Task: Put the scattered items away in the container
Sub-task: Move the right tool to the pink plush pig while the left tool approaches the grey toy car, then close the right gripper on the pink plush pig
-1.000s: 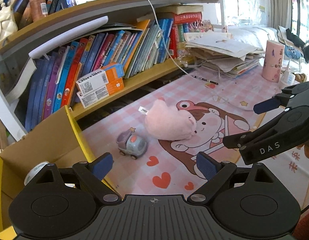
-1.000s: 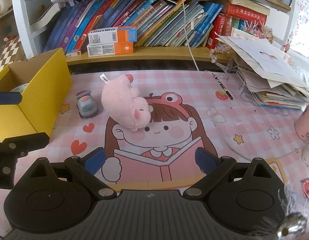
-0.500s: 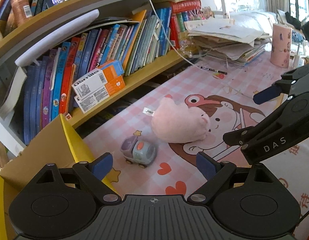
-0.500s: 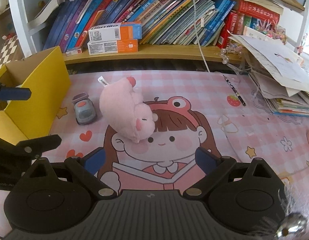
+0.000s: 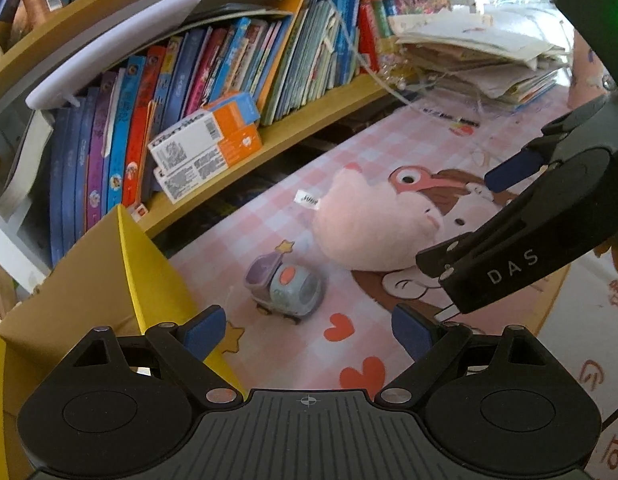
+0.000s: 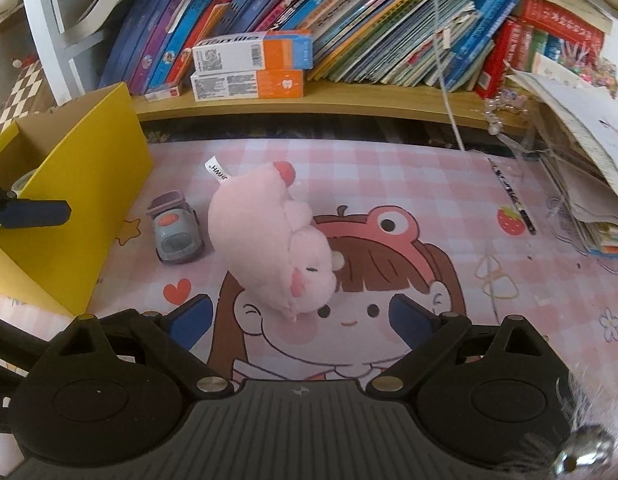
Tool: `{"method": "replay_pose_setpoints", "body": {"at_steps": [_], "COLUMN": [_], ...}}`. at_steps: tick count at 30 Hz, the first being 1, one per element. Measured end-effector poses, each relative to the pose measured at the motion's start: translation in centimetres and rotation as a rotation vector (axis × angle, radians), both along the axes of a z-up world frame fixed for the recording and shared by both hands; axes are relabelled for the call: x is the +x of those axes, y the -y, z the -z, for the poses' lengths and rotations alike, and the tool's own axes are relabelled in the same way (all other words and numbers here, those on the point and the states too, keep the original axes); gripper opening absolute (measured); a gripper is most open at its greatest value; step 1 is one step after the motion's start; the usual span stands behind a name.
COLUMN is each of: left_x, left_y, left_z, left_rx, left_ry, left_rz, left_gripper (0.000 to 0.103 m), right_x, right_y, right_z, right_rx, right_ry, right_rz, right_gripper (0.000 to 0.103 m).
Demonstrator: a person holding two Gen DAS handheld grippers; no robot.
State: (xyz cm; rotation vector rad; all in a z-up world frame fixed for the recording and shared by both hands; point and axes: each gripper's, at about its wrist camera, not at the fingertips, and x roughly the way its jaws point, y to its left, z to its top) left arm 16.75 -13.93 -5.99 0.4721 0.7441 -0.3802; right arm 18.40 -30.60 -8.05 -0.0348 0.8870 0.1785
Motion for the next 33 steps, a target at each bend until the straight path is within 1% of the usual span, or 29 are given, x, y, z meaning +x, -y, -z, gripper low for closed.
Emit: {"method": "replay_pose_setpoints", "body": {"at_steps": [5,10,12,15,17,25,28,33], "left_x": [0.3,0.5,0.6,0.9,1.1,1.6,1.6,1.7], "left_y": [0.2,0.4,0.5,0.7,0.8,1.4,1.6,1.9], "left_z": [0.4,0.7,0.9,1.0,1.1,1.5,1.5,1.4], "left_rx": [0.008,0.025,0.033,0.041,0.043,0.053,0.052,0.054], "left_ry": [-0.002,-0.004,-0.004,-0.004,-0.004,-0.005,-0.002,0.009], "left_rz": [-0.011,-0.007,-0.004,-0.002,-0.002,0.003,0.008,0.015], "left_gripper": [0.092,0.092,0.092,0.092,0.092,0.092,0.092,0.092], "right_x": [1.6,3.6,4.5,5.4,5.8,5.5,4.9,3.5], "right_y": [-0.2,-0.7,-0.9,-1.2,-1.1,-0.6,0.0,1.5], "right_z": [0.5,1.1,1.6,2.1,2.3,2.2,1.7,0.8], "right_rx": [0.011,0.035,0.043,0.032,0.04,0.055,0.056,0.054], "right_ry": [-0.023,-0.042,-0.06,-0.071,-0.074,-0.051,-0.041,-0.019], "right_rz": [-0.024,-0.069,-0.089,-0.103,-0.108,-0.119,-0.102,-0.054], "right_gripper": [0.093,0.085,0.08,0.079,0.076,0.061,0.058,0.058]}}
